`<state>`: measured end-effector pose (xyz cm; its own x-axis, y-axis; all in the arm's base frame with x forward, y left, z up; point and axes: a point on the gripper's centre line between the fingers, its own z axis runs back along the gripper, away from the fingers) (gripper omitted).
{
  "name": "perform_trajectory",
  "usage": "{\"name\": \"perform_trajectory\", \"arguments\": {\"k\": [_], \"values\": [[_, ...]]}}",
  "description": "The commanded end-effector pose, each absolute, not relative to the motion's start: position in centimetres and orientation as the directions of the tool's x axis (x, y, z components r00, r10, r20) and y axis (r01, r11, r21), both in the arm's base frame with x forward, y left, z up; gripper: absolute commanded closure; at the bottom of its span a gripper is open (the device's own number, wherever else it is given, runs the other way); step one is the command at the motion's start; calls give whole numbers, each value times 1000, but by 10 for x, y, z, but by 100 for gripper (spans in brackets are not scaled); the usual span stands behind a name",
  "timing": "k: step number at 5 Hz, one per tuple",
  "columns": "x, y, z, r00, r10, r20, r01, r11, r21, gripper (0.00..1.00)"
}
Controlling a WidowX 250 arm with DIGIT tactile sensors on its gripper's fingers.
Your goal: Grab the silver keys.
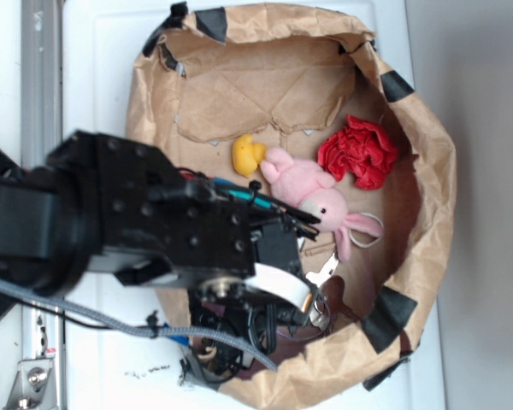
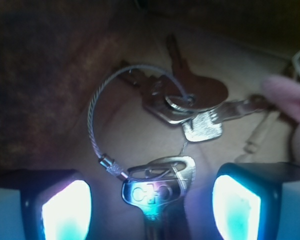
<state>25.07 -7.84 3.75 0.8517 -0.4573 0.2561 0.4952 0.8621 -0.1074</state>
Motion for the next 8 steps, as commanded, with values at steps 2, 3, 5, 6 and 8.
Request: {"name": "perform_trajectory", "arguments": {"k": [2,3,5,6,8], "values": [[272,-108,43,781,-550,296,599,794,-103,0],[282,-100,51,801,-509,315,555,828,-74,61],[287,-78,72,841,-446,306,490,868,-82,100],[292,-62,86,881,-386,272,423,901,-92,100],[283,-41,112,910,-320,265,348,935,-66,100]]}}
